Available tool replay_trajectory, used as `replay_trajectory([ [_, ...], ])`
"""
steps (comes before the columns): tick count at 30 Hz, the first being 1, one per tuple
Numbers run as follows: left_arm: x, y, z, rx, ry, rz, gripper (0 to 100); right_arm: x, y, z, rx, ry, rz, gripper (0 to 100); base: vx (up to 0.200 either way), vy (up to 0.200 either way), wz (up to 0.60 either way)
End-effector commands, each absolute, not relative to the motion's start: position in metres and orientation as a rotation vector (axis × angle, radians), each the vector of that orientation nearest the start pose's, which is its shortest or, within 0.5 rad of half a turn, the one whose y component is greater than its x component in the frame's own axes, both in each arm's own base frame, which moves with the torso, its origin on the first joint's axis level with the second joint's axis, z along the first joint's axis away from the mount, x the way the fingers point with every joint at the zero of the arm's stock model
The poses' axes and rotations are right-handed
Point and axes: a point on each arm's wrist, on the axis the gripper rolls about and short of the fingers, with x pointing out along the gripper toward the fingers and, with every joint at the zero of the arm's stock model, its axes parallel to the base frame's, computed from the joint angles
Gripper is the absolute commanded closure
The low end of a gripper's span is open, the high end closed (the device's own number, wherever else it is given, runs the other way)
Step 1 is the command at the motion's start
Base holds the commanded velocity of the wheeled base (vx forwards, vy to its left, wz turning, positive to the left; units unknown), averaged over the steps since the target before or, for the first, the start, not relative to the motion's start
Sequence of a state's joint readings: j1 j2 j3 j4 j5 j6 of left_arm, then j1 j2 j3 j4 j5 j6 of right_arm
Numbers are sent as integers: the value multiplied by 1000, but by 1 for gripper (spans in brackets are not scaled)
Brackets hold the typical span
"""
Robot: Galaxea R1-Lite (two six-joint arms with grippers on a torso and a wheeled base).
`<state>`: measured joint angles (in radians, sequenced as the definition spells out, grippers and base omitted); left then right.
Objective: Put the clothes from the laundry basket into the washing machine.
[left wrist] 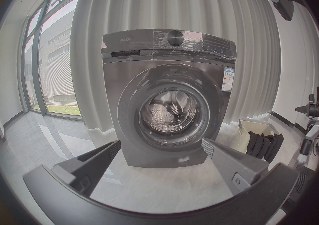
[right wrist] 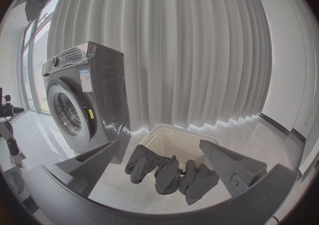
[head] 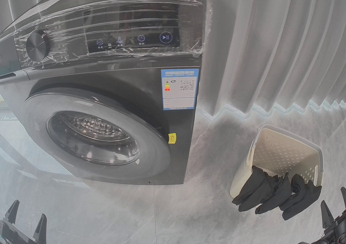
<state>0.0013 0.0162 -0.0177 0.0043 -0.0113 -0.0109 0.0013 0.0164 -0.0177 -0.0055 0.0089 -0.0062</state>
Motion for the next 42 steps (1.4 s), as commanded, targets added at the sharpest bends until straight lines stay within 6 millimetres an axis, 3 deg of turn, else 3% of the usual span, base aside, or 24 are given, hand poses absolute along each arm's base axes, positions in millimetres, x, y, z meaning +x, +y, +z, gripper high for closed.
replay_trajectory([
  [1,-23,0,76,-9,8,-11,0,-22,0,76,-8,11,11,0,0,200,0],
  [10,-23,0,76,-14,8,-11,0,-22,0,76,-6,11,11,0,0,0,0],
  [22,-23,0,76,-8,8,-11,0,-22,0,76,-6,11,11,0,0,200,0],
  [34,-23,0,76,-14,8,-9,0,-22,0,76,-8,11,11,0,0,0,0],
  [42,-23,0,76,-12,8,-11,0,-22,0,76,-8,11,11,0,-200,200,0],
])
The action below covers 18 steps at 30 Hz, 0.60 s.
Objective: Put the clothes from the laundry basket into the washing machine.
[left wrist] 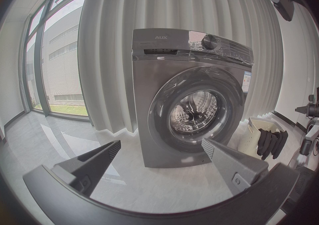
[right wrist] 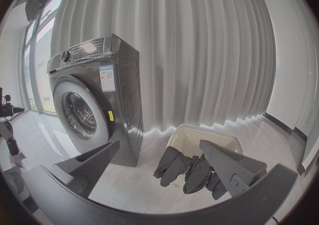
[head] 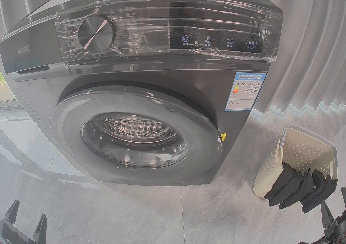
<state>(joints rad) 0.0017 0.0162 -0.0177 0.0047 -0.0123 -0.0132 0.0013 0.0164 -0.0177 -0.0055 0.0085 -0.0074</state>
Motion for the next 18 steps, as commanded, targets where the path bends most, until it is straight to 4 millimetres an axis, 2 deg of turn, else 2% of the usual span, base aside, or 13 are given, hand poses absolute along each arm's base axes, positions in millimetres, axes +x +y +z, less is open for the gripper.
replay_trajectory([
  [1,-23,0,76,-12,8,-11,0,-22,0,76,-8,9,11,0,-200,200,0],
  [11,-23,0,76,-6,8,-11,0,-22,0,76,-8,11,11,0,0,0,0],
  [17,-23,0,76,-5,8,-11,0,-22,0,76,-8,11,12,0,0,0,600],
  [18,-23,0,76,-5,8,-11,0,-22,0,76,-8,11,11,0,0,0,0],
])
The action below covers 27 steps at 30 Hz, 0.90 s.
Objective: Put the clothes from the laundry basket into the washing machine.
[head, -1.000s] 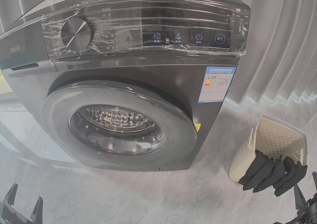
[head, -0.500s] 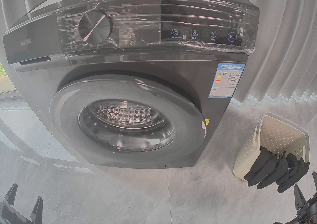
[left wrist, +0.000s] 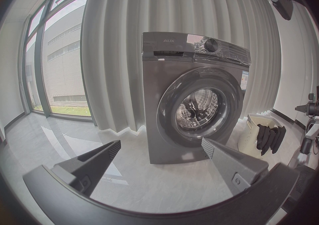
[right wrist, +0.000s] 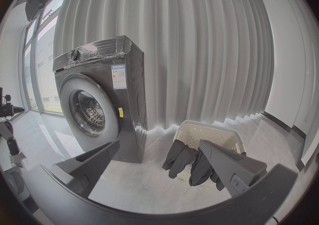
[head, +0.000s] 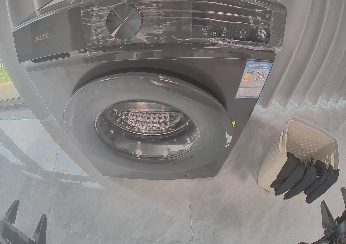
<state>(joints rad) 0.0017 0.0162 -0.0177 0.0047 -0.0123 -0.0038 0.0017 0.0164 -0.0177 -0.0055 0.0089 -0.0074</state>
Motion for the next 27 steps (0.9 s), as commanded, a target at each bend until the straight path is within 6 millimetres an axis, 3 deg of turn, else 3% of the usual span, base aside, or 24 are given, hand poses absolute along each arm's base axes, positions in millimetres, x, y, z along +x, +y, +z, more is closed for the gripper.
replay_trajectory([
  [1,-23,0,76,-5,8,-11,0,-22,0,76,-8,11,11,0,0,0,0],
  [19,-23,0,76,-6,8,-9,0,-22,0,76,-8,9,11,0,0,0,0],
  [27,-23,0,76,-3,6,-9,0,-22,0,76,-8,11,12,0,-150,0,0],
])
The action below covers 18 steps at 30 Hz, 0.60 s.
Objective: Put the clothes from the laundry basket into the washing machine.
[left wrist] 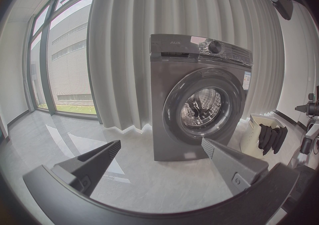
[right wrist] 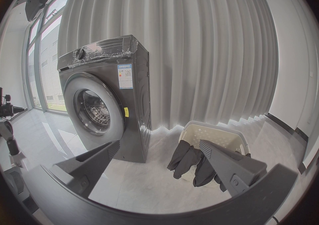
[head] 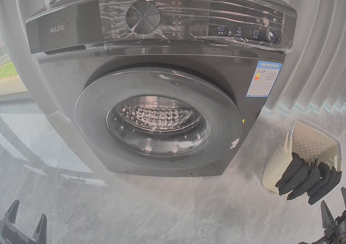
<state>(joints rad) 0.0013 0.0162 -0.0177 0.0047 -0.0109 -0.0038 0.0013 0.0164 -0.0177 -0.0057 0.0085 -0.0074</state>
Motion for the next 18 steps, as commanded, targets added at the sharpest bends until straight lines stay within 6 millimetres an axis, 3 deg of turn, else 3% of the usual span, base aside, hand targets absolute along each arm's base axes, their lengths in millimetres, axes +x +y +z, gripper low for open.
replay_trajectory([
  [1,-23,0,76,-3,8,-9,0,-22,0,76,-8,9,11,0,0,0,0],
  [7,-23,0,76,-12,8,-11,0,-22,0,76,-8,11,11,0,0,0,0],
  [16,-23,0,76,-9,8,-11,0,-22,0,76,-8,9,11,0,0,200,0],
  [18,-23,0,76,-6,8,-11,0,-22,0,76,-8,11,11,0,0,0,0],
])
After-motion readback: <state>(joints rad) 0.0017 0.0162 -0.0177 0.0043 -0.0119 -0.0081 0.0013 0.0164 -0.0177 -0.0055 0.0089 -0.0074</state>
